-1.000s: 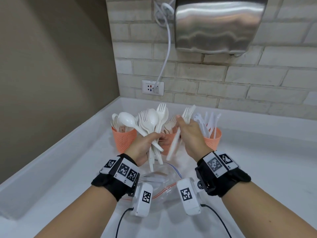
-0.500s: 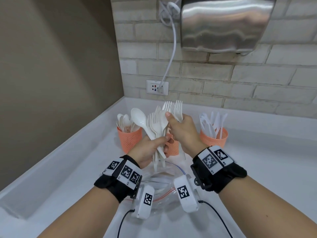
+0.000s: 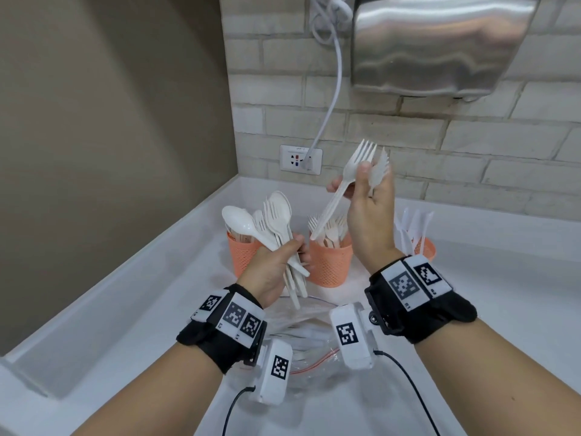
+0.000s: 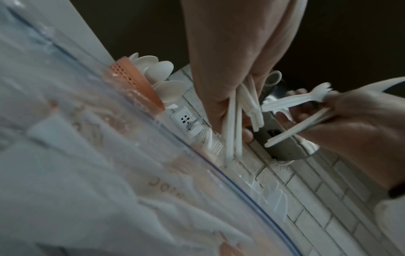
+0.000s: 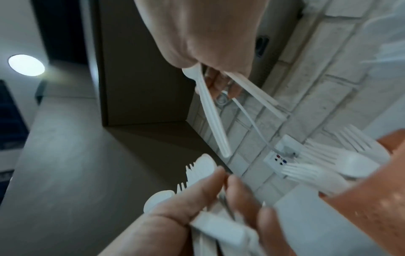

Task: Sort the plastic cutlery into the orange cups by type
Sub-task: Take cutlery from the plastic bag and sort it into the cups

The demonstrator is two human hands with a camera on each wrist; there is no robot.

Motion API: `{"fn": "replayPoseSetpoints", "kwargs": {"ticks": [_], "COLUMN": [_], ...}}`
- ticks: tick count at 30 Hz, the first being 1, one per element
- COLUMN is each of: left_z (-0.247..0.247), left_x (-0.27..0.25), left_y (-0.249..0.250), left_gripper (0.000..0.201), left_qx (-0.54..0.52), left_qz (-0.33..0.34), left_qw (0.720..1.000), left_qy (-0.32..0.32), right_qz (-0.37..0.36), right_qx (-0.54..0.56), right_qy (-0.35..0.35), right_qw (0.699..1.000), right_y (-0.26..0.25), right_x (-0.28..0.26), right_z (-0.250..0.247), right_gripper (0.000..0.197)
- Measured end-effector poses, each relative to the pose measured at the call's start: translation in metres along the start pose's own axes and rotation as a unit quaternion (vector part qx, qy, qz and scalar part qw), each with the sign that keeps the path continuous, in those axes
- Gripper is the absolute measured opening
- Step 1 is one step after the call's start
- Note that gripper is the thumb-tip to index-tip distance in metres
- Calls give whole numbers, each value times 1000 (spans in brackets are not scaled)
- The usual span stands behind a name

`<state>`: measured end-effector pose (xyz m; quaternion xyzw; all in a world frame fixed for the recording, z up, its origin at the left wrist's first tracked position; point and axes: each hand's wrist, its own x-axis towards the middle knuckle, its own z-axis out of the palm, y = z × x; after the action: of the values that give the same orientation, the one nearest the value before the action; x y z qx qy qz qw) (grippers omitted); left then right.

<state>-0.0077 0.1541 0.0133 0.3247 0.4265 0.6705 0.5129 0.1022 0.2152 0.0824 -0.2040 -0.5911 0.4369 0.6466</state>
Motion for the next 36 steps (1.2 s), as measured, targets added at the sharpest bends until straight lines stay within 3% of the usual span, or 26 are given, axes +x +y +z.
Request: {"fn": "replayPoseSetpoints", "kwargs": {"ticks": [3,6,8,11,15,17,22,25,28,33,35,36], "left_z": [-3,-2,0,1,-2,-4,-12,-15,-22,-30,-31,-31], "left_x": [3,2,0,-3,-4,-3,0,4,10,15,16,16], "left_y": [-2,-2,1,4,3,3,8,11,15,23,24,24], "left_gripper": [15,12,21,33,24,19,20,16,14,13,15,15], "left_qx": [18,38,59,83,44,4,-25,-25,-48,-56,-45,-36], "left_qz": [2,6,19,30,25,23,9,-8,-26,-30,-27,-26], "left_qw": [1000,999,998,995,997,998,998,999,998,998,999,999], "left_qy": [15,-1,-21,-49,-57,-64,-49,-18,24,22,8,2], "right_qz": [-31,71,108,124,125,141,251,275,248,118,84,86], "right_qx": [-16,-124,-217,-266,-334,-314,-124,-74,-84,-58,-104,-126], "right_qy": [-88,-165,-194,-208,-199,-192,-214,-178,-79,32,56,63], "right_qw": [996,976,951,933,913,919,936,942,962,991,990,986], "right_y": [-1,13,22,27,30,33,33,35,39,47,61,72], "right_x": [-5,-13,-20,-25,-20,-19,-22,-14,16,59,59,56], "right_z": [4,9,11,13,13,13,10,11,8,-6,-9,-10], "right_gripper": [2,28,29,20,10,6,14,21,20,18,8,14]}}
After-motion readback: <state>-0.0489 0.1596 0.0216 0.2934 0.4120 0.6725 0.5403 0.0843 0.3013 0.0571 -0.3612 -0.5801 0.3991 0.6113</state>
